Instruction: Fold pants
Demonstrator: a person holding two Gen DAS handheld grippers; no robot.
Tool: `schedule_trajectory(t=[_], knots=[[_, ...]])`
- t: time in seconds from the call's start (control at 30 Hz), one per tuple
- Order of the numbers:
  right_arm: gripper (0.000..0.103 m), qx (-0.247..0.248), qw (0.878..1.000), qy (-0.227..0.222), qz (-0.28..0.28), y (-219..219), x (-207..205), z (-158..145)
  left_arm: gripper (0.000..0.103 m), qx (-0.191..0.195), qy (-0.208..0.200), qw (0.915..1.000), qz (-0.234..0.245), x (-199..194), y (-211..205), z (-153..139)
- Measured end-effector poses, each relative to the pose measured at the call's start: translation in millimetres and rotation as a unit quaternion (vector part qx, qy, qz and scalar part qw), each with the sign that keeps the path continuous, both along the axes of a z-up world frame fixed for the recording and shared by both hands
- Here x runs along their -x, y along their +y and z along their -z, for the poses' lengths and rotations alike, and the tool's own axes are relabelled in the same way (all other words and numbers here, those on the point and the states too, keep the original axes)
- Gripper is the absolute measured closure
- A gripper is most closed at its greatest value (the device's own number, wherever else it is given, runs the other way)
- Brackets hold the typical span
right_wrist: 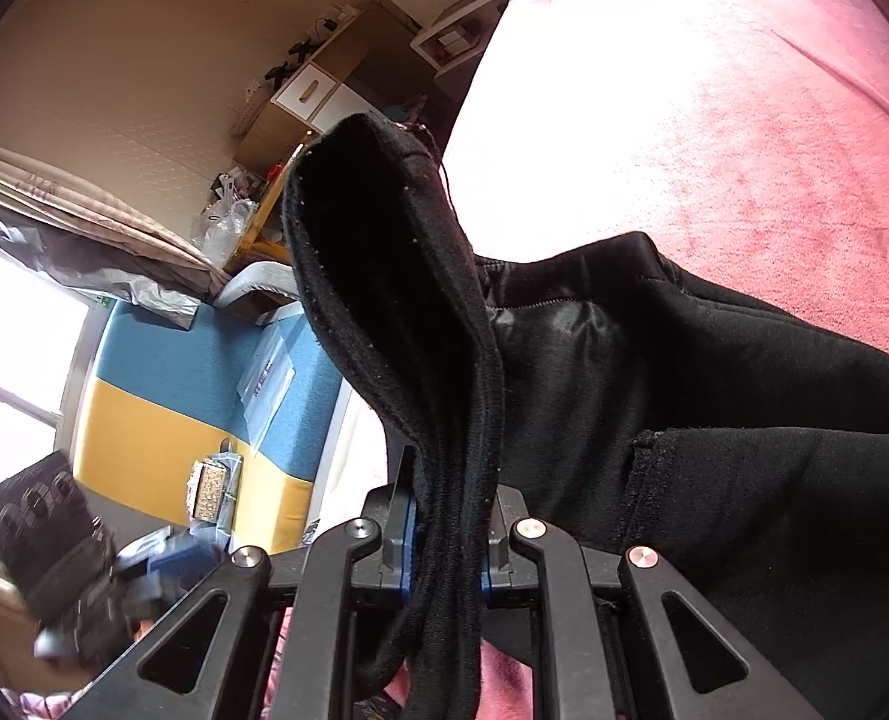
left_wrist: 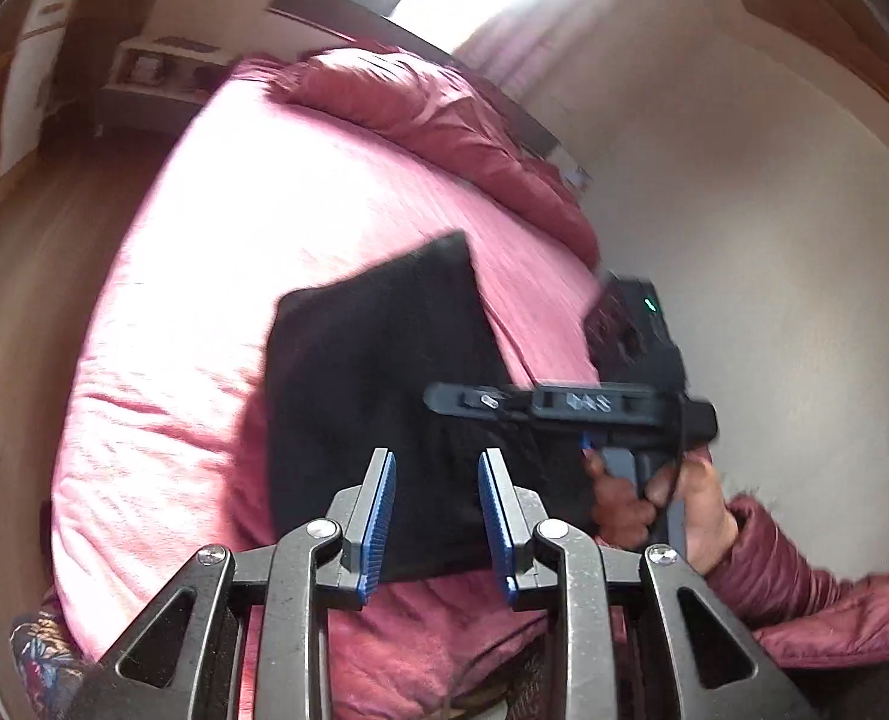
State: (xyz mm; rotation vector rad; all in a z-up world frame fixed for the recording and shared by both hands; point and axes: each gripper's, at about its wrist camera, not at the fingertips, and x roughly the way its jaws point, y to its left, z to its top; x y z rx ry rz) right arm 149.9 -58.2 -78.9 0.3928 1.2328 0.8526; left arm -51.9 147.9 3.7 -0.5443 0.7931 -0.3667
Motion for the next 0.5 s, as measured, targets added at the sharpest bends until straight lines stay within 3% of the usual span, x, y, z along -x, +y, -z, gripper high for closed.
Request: schedule_trajectory(t=[0.1, 0.2, 0.33, 0.5], knots=[[0.089, -0.016, 1.0, -0.007, -0.004, -3, 1, -12, 0.074, -0.001, 0.023, 0.996, -0.086, -1, 41, 7], [0.089, -0.022, 1.0, -0.02, -0.01, -2, 6, -26, 0.074, 0.0, 0.048, 0.9921, -0.116, -10, 54, 22], [0.089, -0.037, 0.999, -0.039, 0.0, -18, 14, -46, 0.074, -0.006, 0.072, 0.9924, -0.1, -38, 40, 39], [0.089, -0.052, 0.996, -0.054, 0.043, -73, 22, -64, 0.073, -0.012, 0.072, 0.996, -0.052, -73, -6, 42]])
